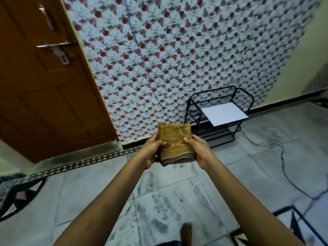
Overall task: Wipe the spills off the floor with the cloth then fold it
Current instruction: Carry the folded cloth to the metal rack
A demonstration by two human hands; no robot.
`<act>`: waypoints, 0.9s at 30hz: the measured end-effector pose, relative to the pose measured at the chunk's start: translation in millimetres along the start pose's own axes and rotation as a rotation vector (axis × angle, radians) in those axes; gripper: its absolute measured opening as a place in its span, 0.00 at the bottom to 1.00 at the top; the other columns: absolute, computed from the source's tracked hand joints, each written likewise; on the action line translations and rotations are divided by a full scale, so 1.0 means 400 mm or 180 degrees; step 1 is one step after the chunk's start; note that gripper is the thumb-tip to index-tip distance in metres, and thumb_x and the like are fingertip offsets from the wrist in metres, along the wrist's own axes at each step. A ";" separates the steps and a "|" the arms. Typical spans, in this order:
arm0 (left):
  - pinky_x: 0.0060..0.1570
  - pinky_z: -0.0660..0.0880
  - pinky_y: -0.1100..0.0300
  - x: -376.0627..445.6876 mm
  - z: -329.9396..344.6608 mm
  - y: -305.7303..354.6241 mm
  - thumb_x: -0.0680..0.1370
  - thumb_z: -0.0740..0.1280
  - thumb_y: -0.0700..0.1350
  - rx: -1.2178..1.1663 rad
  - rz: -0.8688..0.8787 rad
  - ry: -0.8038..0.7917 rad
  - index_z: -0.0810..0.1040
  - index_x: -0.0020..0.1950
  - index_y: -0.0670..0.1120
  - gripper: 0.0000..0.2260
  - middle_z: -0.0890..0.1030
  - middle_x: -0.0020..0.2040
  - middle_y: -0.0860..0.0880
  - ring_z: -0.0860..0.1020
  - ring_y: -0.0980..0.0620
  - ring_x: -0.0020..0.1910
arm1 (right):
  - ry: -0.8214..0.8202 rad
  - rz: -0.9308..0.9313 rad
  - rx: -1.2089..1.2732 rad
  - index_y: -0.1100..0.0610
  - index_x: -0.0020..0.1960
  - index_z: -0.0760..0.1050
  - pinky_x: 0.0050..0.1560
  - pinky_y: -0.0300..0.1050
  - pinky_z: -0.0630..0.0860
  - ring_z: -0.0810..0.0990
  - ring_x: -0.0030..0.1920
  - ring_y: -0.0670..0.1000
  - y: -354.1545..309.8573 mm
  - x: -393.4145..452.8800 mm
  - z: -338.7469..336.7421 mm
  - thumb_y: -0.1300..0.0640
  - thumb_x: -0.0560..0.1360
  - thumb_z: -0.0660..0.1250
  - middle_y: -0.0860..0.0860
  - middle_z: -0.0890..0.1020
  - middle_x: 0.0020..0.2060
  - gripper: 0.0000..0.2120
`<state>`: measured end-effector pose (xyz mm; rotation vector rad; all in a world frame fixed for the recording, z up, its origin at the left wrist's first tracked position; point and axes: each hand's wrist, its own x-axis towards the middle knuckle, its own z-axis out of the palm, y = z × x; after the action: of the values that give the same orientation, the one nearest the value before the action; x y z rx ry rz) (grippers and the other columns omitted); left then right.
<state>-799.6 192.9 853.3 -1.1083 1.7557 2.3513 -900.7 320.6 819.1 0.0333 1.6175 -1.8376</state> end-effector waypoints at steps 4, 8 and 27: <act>0.49 0.74 0.48 0.154 0.165 0.076 0.80 0.56 0.36 -0.0037 -0.0065 -0.0084 0.61 0.73 0.57 0.25 0.75 0.48 0.53 0.76 0.49 0.46 | 0.0235 0.0051 -0.0059 0.58 0.62 0.74 0.47 0.51 0.78 0.79 0.50 0.58 -0.111 0.131 -0.136 0.60 0.76 0.65 0.58 0.80 0.54 0.14; 0.48 0.76 0.47 0.309 0.311 0.129 0.79 0.58 0.36 -0.0031 -0.0062 -0.0206 0.63 0.72 0.58 0.25 0.76 0.48 0.54 0.76 0.50 0.47 | 0.0386 0.0003 -0.0141 0.57 0.62 0.73 0.46 0.49 0.77 0.79 0.50 0.58 -0.213 0.256 -0.264 0.60 0.77 0.64 0.58 0.79 0.54 0.14; 0.60 0.72 0.44 1.014 0.967 0.308 0.78 0.58 0.36 -0.0188 -0.0210 0.0370 0.69 0.67 0.56 0.21 0.77 0.57 0.48 0.74 0.45 0.57 | 0.0137 0.0473 -0.0498 0.56 0.60 0.75 0.44 0.46 0.75 0.78 0.50 0.56 -0.596 0.980 -0.835 0.59 0.77 0.63 0.57 0.79 0.54 0.12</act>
<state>-1356.7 313.1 788.3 -1.3153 1.6649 2.3598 -1455.2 434.0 777.7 0.1213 1.7359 -1.6044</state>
